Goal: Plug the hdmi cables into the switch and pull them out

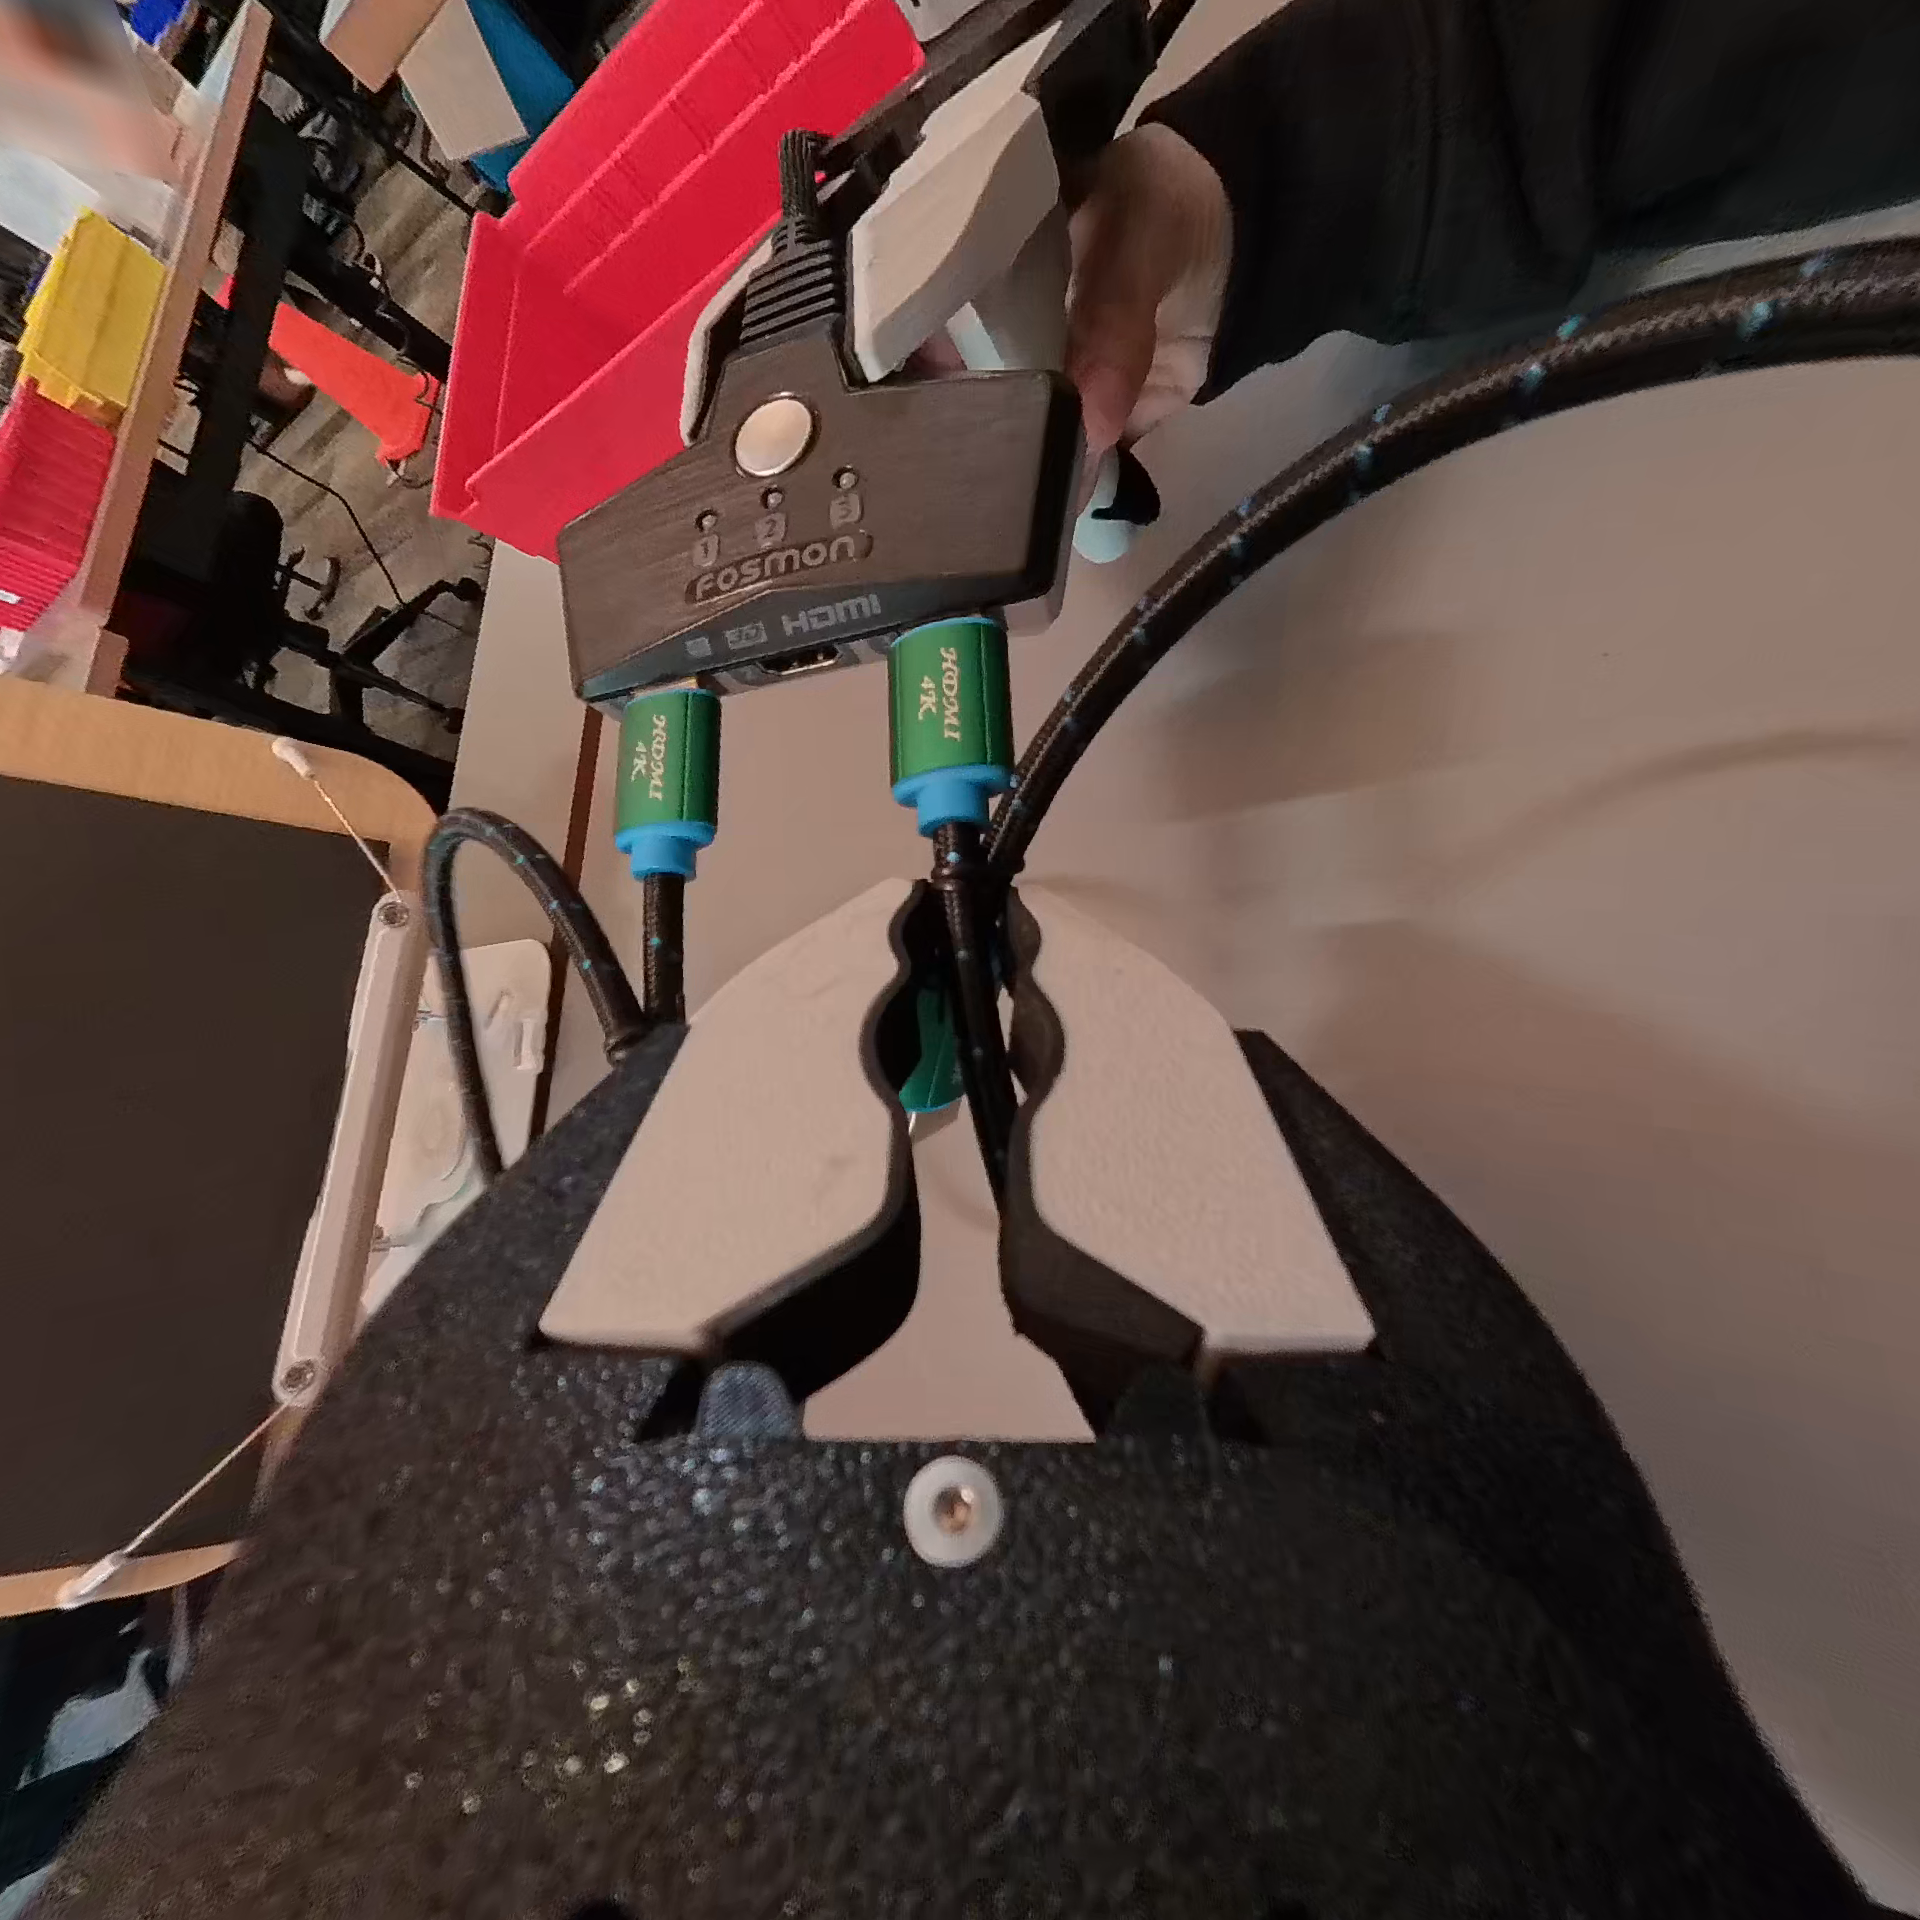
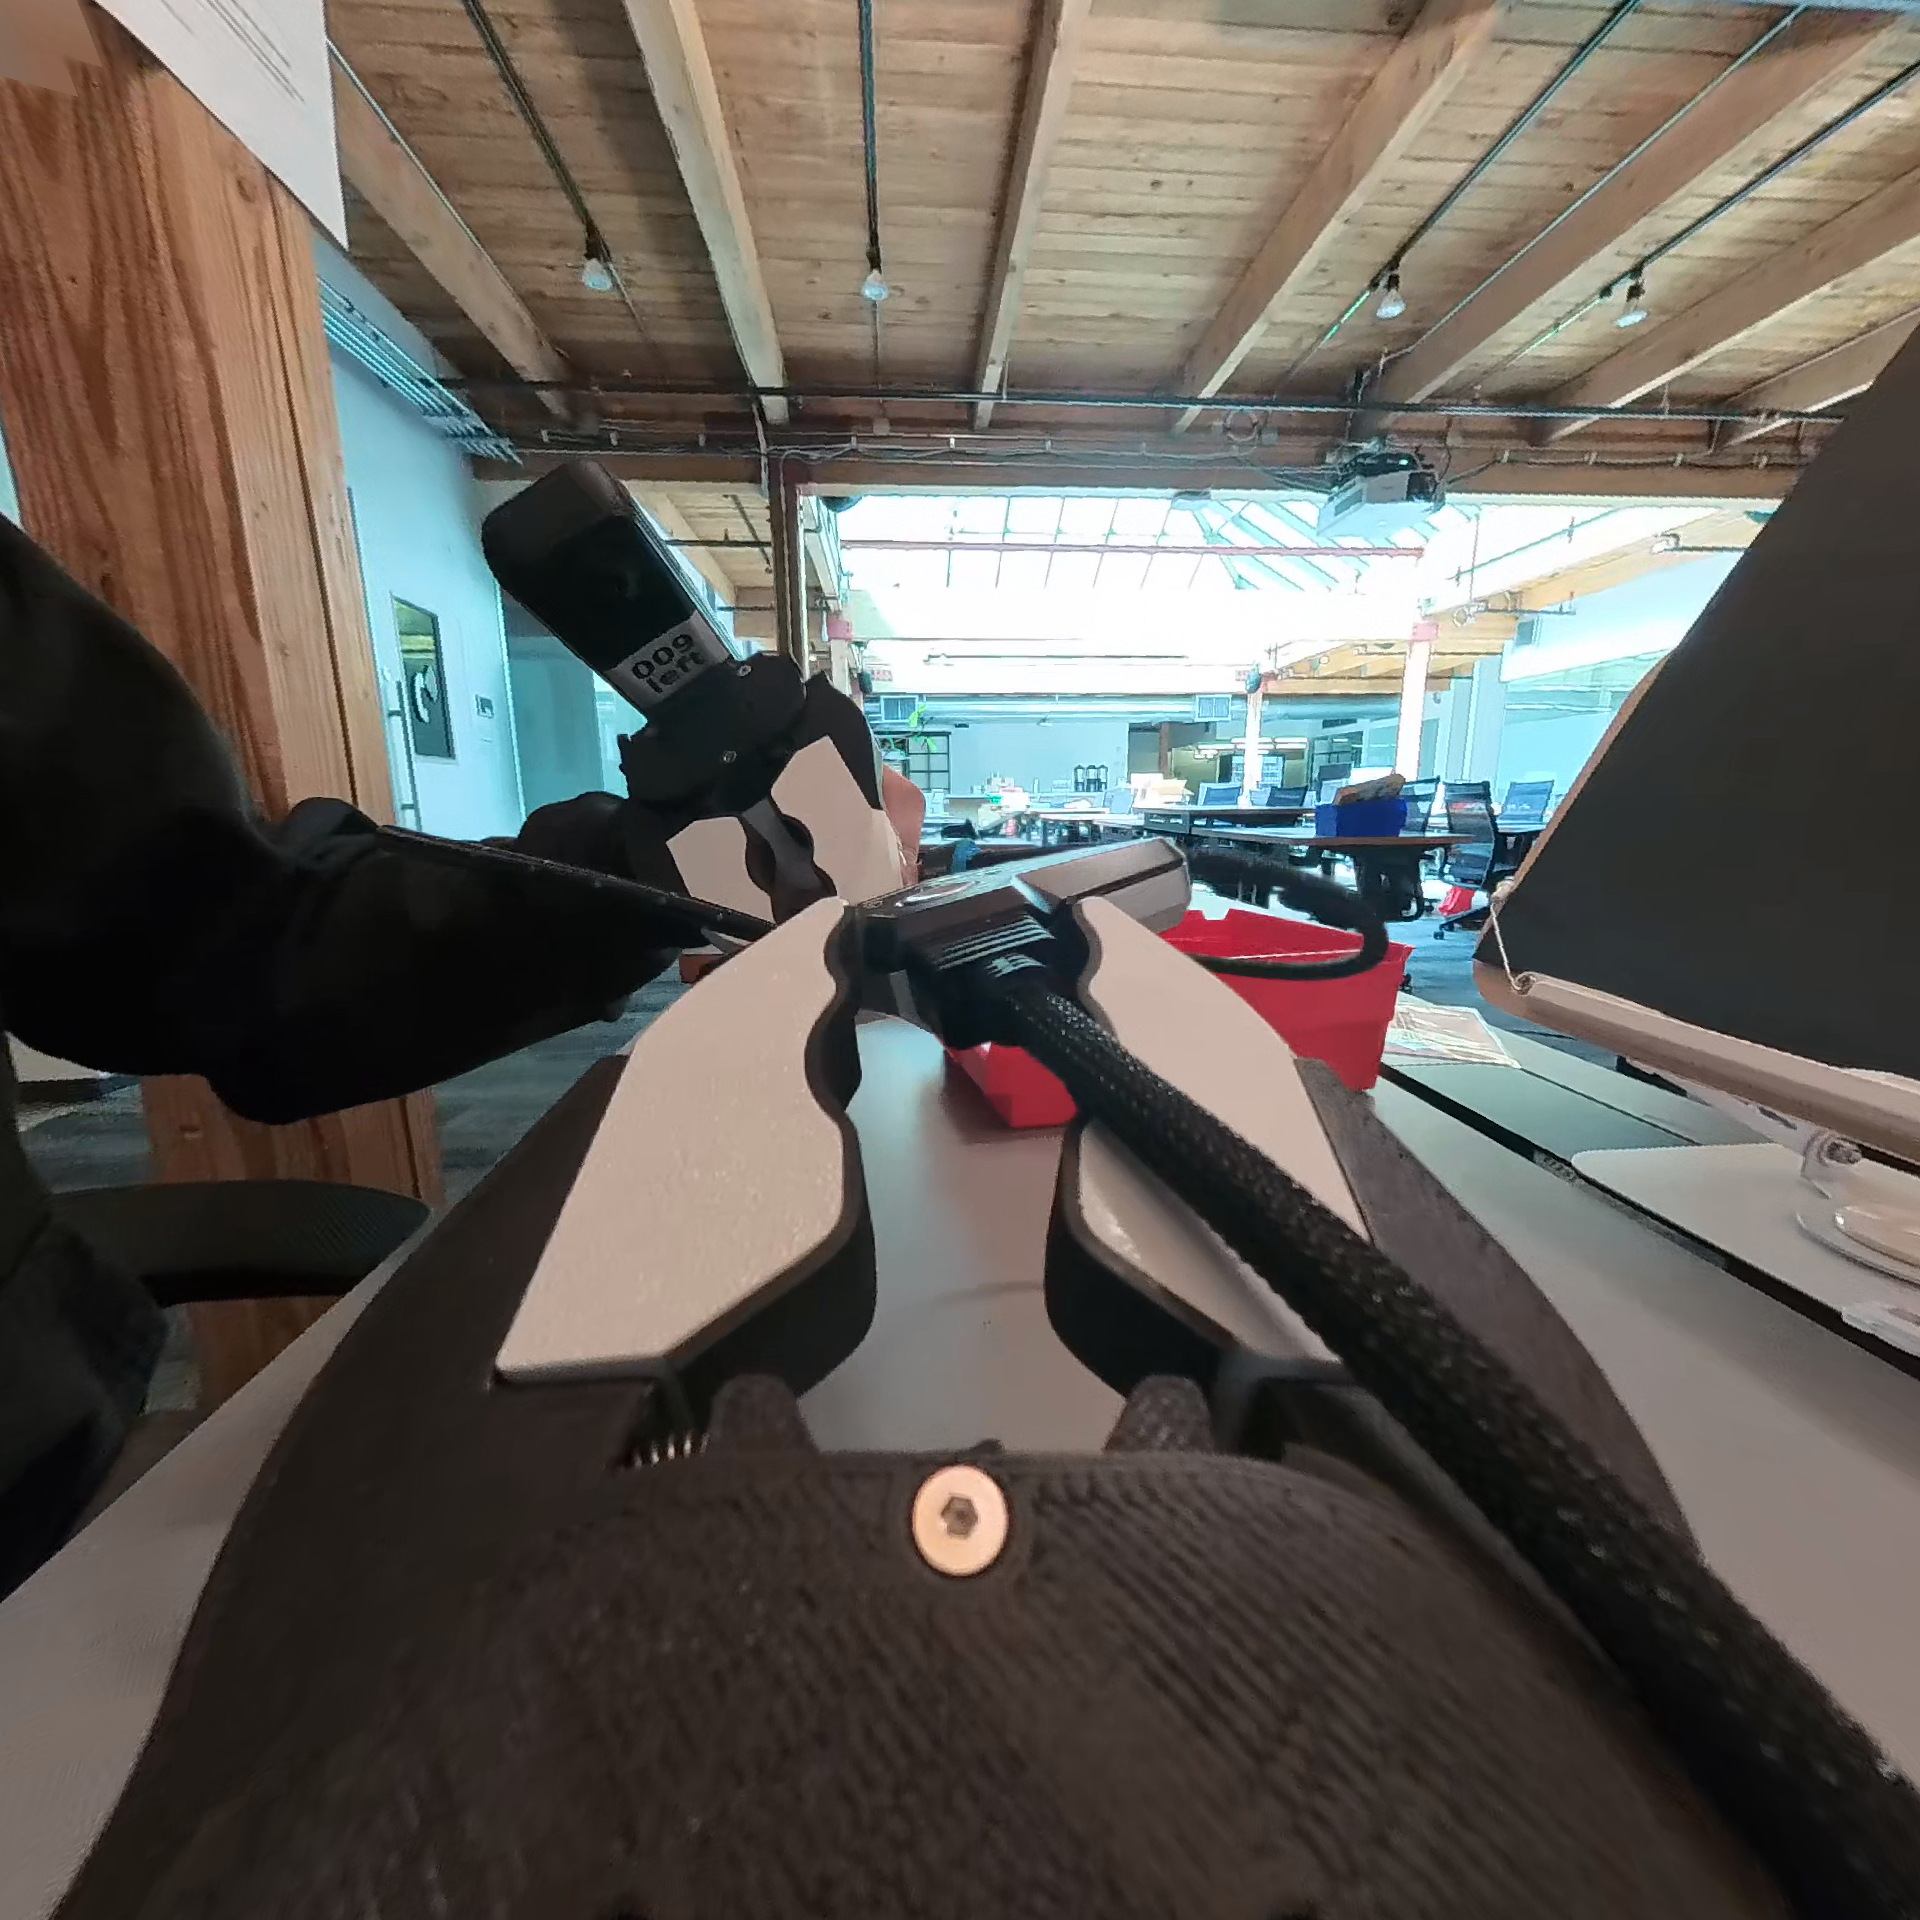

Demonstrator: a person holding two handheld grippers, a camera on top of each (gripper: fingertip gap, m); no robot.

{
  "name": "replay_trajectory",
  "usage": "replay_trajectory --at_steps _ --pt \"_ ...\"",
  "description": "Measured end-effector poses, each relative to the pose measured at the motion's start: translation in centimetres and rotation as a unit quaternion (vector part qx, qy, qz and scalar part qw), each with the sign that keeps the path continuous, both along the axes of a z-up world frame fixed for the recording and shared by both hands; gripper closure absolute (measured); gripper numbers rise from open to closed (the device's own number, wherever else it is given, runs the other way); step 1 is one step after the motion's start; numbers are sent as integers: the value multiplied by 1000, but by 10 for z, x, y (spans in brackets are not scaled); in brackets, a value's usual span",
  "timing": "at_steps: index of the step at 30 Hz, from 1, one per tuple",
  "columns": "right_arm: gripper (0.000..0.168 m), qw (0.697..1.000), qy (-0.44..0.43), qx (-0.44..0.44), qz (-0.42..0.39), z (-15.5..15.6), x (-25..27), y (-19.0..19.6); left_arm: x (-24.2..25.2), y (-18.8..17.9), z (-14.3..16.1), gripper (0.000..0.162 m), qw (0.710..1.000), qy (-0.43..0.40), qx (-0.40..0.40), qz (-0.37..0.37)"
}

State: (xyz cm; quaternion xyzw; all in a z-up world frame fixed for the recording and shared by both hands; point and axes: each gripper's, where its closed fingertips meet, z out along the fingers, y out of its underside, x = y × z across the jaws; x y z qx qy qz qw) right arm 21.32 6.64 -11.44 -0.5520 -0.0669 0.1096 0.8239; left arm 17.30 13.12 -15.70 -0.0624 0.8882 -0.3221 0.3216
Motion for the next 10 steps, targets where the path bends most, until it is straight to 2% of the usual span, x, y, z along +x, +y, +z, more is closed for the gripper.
replay_trajectory --at_steps 10 --pt "122 1000 -26 -4 9 2 -11 1 -5 5 8 151 1000 13 2 -15"
